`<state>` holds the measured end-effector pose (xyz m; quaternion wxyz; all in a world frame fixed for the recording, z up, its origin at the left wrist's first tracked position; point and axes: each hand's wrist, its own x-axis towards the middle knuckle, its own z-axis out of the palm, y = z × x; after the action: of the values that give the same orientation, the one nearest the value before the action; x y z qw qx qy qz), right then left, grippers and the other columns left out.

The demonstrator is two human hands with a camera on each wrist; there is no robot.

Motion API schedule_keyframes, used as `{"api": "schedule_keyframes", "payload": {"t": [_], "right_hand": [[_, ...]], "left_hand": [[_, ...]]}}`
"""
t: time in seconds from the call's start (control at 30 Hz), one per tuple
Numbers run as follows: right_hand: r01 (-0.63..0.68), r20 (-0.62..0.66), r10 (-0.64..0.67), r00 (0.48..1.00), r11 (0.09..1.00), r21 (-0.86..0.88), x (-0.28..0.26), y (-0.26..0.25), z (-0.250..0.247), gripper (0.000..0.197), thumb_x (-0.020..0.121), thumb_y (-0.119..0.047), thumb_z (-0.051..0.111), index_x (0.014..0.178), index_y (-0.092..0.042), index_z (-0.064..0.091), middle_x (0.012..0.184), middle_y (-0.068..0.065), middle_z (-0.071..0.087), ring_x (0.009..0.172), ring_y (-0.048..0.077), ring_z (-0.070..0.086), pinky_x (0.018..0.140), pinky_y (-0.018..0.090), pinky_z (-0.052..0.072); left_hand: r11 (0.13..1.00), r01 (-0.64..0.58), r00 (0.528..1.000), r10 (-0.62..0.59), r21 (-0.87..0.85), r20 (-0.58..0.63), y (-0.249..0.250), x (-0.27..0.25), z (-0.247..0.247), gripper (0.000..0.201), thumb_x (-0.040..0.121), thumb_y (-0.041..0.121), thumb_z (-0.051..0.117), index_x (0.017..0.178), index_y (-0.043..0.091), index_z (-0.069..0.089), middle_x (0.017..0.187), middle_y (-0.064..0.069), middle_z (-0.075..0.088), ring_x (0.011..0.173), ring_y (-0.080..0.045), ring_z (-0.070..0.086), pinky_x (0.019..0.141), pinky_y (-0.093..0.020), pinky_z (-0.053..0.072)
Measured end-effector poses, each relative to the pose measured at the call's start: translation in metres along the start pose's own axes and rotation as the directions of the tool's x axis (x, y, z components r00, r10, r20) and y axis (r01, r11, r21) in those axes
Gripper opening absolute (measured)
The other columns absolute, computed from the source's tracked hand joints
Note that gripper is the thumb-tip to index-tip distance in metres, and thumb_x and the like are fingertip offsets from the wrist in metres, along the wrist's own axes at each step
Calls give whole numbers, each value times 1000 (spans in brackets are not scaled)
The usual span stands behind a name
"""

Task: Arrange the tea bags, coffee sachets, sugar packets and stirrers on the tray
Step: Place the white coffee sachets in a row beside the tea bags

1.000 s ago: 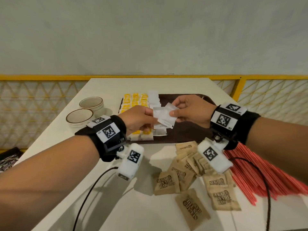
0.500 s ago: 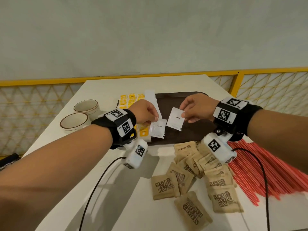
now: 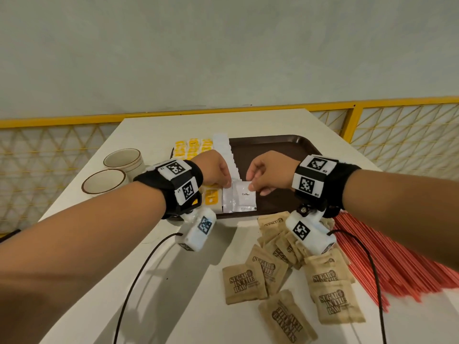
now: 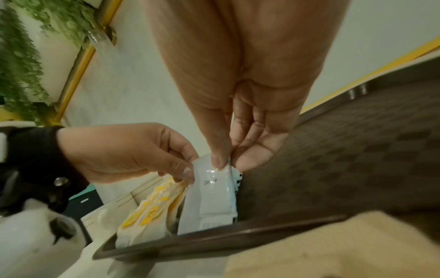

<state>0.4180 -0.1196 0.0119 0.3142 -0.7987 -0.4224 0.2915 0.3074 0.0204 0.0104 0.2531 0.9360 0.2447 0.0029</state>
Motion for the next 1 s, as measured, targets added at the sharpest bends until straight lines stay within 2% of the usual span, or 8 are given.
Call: {"api": "schedule_keyframes", "payload": {"t": [0.17, 0.3, 0.37, 0.47, 0.53, 0.6, 0.87, 1.0], "right_hand": [[17, 31, -16, 999, 999, -39, 6, -6, 11, 16, 78, 1, 73, 85, -7, 62, 76, 7, 61, 62, 14, 63, 62, 24, 58], [-7, 12, 7, 1000, 1000, -3, 9, -3, 14, 21, 76, 2, 76, 86, -4, 58, 73, 9, 63, 51, 10, 63, 57, 22, 58], [-32, -3, 32, 999, 999, 39, 9, -1, 13, 24, 75, 1, 77, 87, -4, 56, 76, 14, 66, 54, 14, 65, 60, 26, 59], [-69, 8, 69, 998, 994, 86, 8, 3, 9, 24, 76, 1, 76, 87, -5, 55, 84, 20, 69, 63, 19, 69, 67, 30, 60], [-86, 38, 82, 996, 989, 119, 6, 3, 10, 21, 77, 4, 74, 86, -3, 56, 86, 21, 69, 72, 25, 70, 69, 31, 60], [-96, 66, 87, 994, 983, 159, 6, 4, 13, 20, 77, 8, 72, 85, -2, 57, 81, 19, 69, 78, 29, 71, 69, 31, 60], [-118, 100, 107, 989, 987, 106, 8, 2, 18, 13, 79, 1, 73, 76, -3, 61, 75, 17, 70, 65, 21, 68, 72, 30, 59], [-133, 104, 124, 987, 987, 85, 8, 1, 17, 13, 80, -2, 73, 74, -4, 61, 80, 19, 69, 72, 24, 67, 80, 34, 58]], "left_hand": [[999, 5, 1000, -5, 43, -10, -3, 1, 1, 8, 83, 12, 68, 88, 13, 75, 93, -1, 72, 79, -10, 59, 76, -23, 46], [999, 43, 998, -43, -11, -39, -5, 4, -1, 13, 84, 15, 69, 92, 8, 77, 96, -3, 73, 90, -16, 64, 84, -30, 52], [997, 37, 996, -41, -64, -75, -7, 5, -4, 15, 83, 17, 71, 91, 6, 76, 98, -4, 73, 92, -17, 65, 84, -31, 52], [995, 26, 996, -34, -93, -84, -11, 3, -9, 15, 83, 17, 71, 92, 6, 77, 97, -5, 73, 84, -12, 61, 71, -20, 47], [995, 30, 998, -35, -91, -50, -14, 1, -10, 14, 81, 18, 73, 91, 8, 77, 96, -4, 73, 80, -9, 61, 72, -19, 47], [996, 41, 999, -42, -73, -15, -15, 0, -9, 14, 79, 20, 75, 90, 10, 77, 95, -3, 73, 87, -11, 63, 79, -24, 49], [998, 50, 999, -50, -23, -22, -11, -1, -4, 17, 83, 19, 72, 92, 6, 76, 97, -6, 73, 95, -18, 64, 83, -28, 49], [999, 36, 999, -36, -15, -14, -9, -1, -6, 16, 83, 17, 71, 93, 5, 76, 98, -6, 72, 91, -16, 63, 77, -25, 49]]}}
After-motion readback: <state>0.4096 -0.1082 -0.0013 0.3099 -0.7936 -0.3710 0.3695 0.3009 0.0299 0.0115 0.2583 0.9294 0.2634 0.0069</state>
